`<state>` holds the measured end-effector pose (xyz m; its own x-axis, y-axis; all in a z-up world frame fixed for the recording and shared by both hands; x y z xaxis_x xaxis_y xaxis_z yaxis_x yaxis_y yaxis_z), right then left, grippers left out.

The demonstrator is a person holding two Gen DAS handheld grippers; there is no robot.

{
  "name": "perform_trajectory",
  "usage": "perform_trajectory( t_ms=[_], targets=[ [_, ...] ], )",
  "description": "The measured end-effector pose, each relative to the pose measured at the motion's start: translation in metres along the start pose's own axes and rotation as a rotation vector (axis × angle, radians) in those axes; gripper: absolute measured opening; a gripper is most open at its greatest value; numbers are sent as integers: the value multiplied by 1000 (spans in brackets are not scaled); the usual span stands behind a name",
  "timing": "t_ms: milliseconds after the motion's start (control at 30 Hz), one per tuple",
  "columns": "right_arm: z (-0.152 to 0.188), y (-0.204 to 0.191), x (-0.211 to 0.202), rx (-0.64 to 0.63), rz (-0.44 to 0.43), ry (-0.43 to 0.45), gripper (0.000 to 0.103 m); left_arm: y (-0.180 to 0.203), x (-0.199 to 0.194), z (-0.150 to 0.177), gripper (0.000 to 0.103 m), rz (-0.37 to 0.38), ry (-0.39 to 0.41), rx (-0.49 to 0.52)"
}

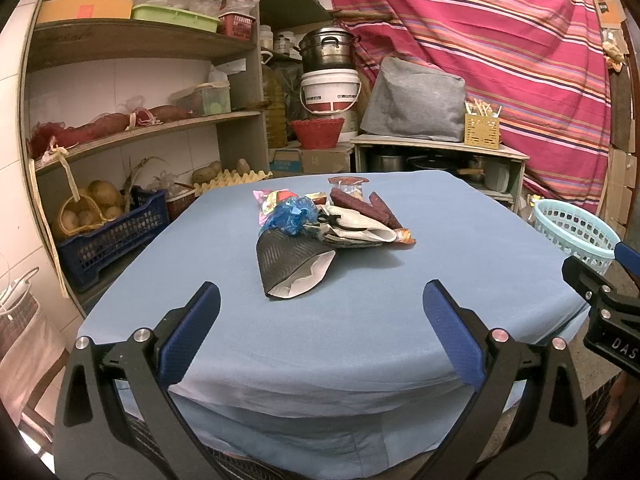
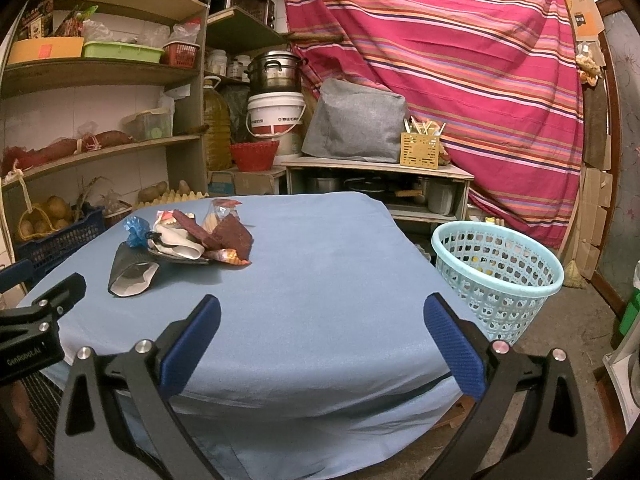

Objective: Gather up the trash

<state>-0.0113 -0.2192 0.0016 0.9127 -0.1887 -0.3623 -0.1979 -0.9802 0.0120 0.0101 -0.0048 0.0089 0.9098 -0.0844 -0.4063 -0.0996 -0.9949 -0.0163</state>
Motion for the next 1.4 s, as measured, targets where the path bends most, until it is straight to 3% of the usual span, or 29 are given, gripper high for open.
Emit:
perform_trajectory(
  t_ms=[333,567,900,1100,1267,1300,1400],
  targets=[
    [-3,4,6,0,3,-6,99,-5,7,-3,98,2,-16,-7],
    [-14,3,28,-29,5,-20,99,-27,34,-13,98,-46,-39,-8],
    [-60,-7,97,-1,-38,-85,99,-60,88,-55,98,-67,-65,-34],
    [-93,-22,148,-50,2,-95,99,-69,135,-72,98,-58,-125,-30],
    [-111,-31,195,-56,-10,-165,99,-67,164,-69,97,0,-193,-29],
    [-110,-31,200,-50,-16,-172,99,-66,167,-68,95,1,-199,-22],
    [-100,-28,209,-10,-23,-179,99,-65,181,-64,76,14,-242,-8]
  ],
)
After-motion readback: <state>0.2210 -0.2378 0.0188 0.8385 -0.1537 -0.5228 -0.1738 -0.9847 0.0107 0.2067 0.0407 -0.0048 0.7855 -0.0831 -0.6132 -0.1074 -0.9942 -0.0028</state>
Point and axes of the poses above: each gripper's, at about its wrist camera, not at the fingertips, and x roughly the way its jaws point, y to its right, z to its underside, the point moved 1 cm from there along x, roughly the way its jaws point, and after that the axes turned 6 degrees about z, right-handed, at the moved point
